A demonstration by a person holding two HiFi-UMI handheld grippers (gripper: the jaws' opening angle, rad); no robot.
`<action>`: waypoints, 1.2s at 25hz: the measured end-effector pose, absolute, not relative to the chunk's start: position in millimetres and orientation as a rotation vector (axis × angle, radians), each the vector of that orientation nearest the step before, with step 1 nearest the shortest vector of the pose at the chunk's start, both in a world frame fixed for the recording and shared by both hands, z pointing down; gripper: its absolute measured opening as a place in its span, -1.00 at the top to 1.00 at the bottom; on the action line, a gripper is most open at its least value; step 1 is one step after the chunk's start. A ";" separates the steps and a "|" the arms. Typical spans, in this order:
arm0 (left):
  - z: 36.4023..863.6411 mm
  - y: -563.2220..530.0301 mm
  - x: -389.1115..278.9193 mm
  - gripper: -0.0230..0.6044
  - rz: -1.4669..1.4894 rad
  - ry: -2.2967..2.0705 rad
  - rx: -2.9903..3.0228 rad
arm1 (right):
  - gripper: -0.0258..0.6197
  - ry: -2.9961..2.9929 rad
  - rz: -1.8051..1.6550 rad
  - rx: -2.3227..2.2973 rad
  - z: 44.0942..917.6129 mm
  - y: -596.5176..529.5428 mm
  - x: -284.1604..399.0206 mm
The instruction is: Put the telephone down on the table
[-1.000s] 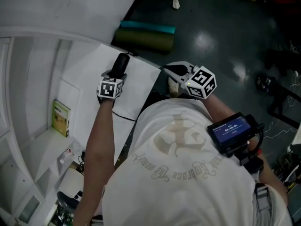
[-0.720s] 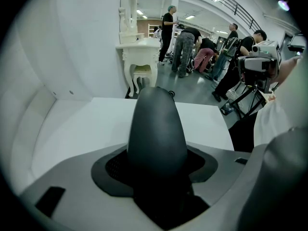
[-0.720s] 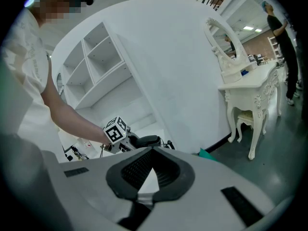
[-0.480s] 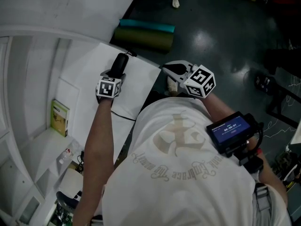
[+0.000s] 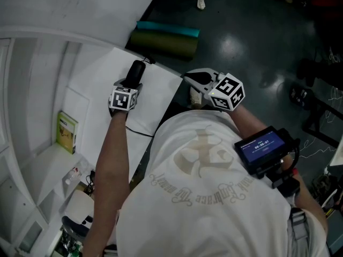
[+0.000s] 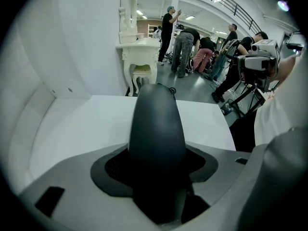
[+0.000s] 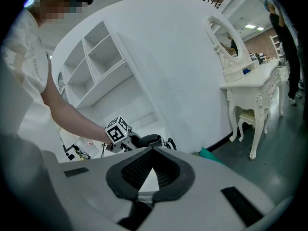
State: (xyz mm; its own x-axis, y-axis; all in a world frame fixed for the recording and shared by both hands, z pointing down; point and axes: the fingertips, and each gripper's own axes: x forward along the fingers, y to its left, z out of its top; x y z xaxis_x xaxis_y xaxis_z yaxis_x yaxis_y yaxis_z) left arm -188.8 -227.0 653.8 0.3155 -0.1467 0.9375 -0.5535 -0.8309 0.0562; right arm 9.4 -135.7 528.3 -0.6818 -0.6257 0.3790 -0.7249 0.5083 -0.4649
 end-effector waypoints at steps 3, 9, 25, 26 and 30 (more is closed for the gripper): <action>651.9 -227.9 -190.0 0.02 1.528 -0.630 2.229 | 0.87 -2.586 0.913 1.164 529.0 -135.4 9.2; 639.0 -231.0 -190.6 0.00 1.494 -0.671 2.261 | 0.87 -2.597 0.911 1.145 529.2 -134.9 4.5; 580.9 -218.0 -201.5 0.01 1.219 -0.902 2.323 | 0.87 -2.645 0.827 1.013 520.1 -136.8 -19.8; 576.7 -214.5 -202.1 0.01 1.194 -0.918 2.323 | 0.87 -2.647 0.821 1.008 518.6 -136.8 -20.5; 560.3 -199.1 -201.6 0.09 1.085 -0.972 2.325 | 0.87 -2.661 0.796 0.985 513.1 -138.7 -22.3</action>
